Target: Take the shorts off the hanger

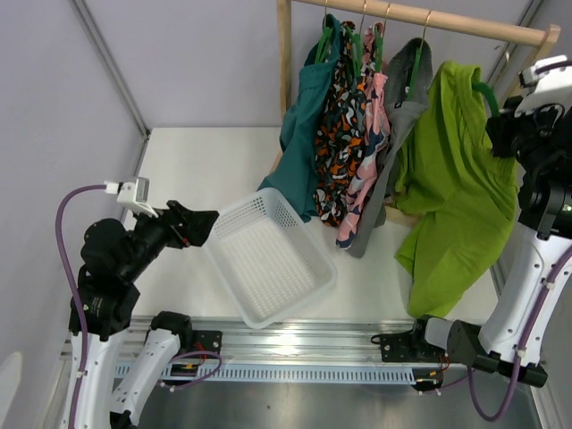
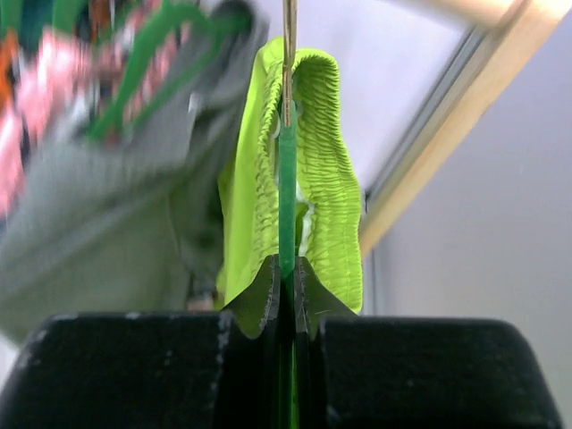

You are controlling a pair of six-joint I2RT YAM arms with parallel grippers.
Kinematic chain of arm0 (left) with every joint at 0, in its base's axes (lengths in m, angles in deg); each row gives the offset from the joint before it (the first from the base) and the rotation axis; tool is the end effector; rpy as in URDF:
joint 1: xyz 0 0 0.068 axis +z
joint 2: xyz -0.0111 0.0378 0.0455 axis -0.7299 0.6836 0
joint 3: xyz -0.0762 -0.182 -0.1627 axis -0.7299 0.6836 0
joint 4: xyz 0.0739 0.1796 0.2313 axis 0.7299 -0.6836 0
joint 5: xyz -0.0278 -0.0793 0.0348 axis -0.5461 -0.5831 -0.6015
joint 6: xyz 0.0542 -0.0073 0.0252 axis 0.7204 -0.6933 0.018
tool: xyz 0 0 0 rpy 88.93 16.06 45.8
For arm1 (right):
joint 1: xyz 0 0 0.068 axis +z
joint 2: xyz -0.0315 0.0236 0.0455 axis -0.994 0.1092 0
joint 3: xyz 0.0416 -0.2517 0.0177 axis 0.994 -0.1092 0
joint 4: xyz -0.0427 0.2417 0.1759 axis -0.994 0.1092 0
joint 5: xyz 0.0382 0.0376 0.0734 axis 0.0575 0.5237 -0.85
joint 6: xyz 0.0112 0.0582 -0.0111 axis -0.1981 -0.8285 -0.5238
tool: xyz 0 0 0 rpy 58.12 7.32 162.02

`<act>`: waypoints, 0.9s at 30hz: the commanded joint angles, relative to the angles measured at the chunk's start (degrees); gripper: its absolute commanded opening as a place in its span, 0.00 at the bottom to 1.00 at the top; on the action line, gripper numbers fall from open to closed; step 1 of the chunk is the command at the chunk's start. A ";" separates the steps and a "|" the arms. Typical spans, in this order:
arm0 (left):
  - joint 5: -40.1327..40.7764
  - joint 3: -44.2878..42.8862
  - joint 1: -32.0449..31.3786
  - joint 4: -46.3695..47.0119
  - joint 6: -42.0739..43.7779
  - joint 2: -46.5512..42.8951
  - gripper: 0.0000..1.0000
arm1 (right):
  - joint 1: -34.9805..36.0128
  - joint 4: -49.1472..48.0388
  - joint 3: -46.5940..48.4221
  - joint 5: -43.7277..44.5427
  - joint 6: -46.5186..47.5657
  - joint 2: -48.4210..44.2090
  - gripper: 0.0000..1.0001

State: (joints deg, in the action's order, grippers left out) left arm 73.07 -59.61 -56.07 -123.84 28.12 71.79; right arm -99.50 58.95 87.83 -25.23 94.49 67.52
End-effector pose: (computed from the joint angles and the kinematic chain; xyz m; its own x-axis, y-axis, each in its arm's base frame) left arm 0.1457 -0.0356 0.4077 -0.3163 -0.3599 -0.8777 0.3125 0.8340 -0.4546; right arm 0.2134 -0.0451 0.5801 -0.0935 -0.2585 -0.9615 -0.0871 0.9641 -0.2507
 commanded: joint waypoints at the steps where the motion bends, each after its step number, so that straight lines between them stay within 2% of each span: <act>1: -5.54 -1.24 0.49 2.41 2.16 1.20 0.99 | -0.23 3.73 -3.27 -2.94 10.81 -4.48 0.00; 4: -9.66 -1.42 0.49 4.07 1.81 1.99 0.99 | -0.23 8.66 -6.52 -5.75 17.31 -8.78 0.00; 6: -14.04 -1.77 0.49 5.13 1.99 3.48 0.96 | -0.31 13.41 -8.19 -7.25 21.71 -11.76 0.00; 11: -18.99 -2.74 -0.21 6.10 2.52 6.74 0.93 | -0.23 31.42 -5.31 -9.70 30.05 -12.92 0.00; 12: -19.34 -2.65 -0.74 6.53 2.52 7.44 0.93 | -0.23 33.88 -5.13 -10.76 34.25 -14.14 0.00; 15: -20.22 -2.82 -3.89 8.38 2.52 9.02 0.93 | 0.65 34.70 -9.59 -12.70 38.13 -19.84 0.00; 19: -16.72 -3.35 -11.70 9.53 3.22 11.48 0.93 | 4.16 34.61 -13.65 -14.28 38.86 -23.81 0.00; 25: -13.02 -2.39 -19.36 12.60 1.73 14.03 0.91 | 13.99 34.70 -19.88 -17.62 34.73 -25.14 0.00; 27: -10.48 -1.69 -22.96 14.79 -0.19 14.74 0.90 | 15.15 34.61 -21.29 -21.39 33.50 -24.62 0.00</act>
State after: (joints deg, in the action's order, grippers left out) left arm 59.15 -60.60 -75.50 -114.29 29.85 85.76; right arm -86.58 86.67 68.16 -39.61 129.50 41.64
